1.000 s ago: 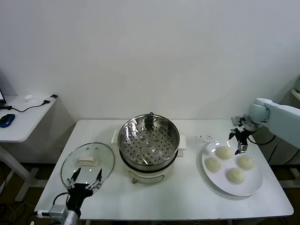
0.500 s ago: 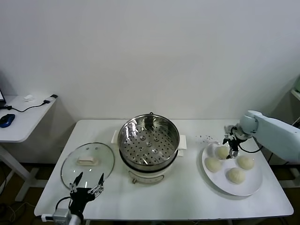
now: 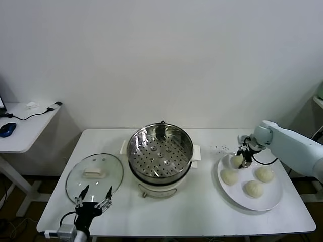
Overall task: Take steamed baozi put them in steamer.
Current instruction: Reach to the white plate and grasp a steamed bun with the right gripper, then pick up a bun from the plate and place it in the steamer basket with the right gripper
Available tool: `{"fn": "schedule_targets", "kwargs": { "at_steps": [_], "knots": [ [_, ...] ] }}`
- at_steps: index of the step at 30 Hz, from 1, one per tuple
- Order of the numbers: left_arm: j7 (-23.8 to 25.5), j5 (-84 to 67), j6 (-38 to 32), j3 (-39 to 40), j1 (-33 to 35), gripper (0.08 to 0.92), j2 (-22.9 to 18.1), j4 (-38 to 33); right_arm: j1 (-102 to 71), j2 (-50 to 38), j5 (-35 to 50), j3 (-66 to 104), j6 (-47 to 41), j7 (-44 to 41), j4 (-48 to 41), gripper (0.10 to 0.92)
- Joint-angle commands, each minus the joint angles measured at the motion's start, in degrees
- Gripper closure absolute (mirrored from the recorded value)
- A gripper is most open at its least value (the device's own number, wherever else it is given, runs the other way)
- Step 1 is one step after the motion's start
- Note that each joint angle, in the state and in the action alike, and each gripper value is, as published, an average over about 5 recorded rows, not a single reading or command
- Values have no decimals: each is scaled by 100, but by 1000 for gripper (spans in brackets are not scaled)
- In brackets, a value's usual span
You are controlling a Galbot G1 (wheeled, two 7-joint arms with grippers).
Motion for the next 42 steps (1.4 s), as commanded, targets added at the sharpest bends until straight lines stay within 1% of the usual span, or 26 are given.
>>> {"fn": "schedule_targets", "kwargs": {
  "at_steps": [1,6,10,14,17,22,27,30,34,42],
  "knots": [
    [3,-1,-1,0,-10,177,11,11,457,-125,126,-274,-35,-98,412,460],
    [7,-2,25,16,-71,177,11,21,1628,-170,443,-931,62,-177,1215,486],
    [9,-4,43,38,-114,177,22,12,3106,171,798,-1556,389,-347,1886,486],
    [17,-9,73,60,-152,177,31,-35,4287,817,1190,-1722,896,-578,2261,483],
    [20,-17,89,62,-159,177,50,-92,4804,1385,1434,-1617,1314,-663,2511,482],
    [18,-28,112,50,-162,177,92,-167,5147,2522,1436,-1516,2125,-549,2856,482],
    [17,-45,160,26,-205,177,108,-241,4747,3159,922,-1686,3566,-343,2793,482],
    [12,-89,181,-3,-250,177,102,-253,4338,3245,474,-1767,4108,-275,2688,482],
    [0,-113,186,-17,-289,177,79,-246,3877,3152,-177,-1778,4566,-261,2473,482],
    [-32,-118,170,-4,-298,177,32,-255,3036,2804,-1339,-1580,5111,-196,1883,479]
  ]
}}
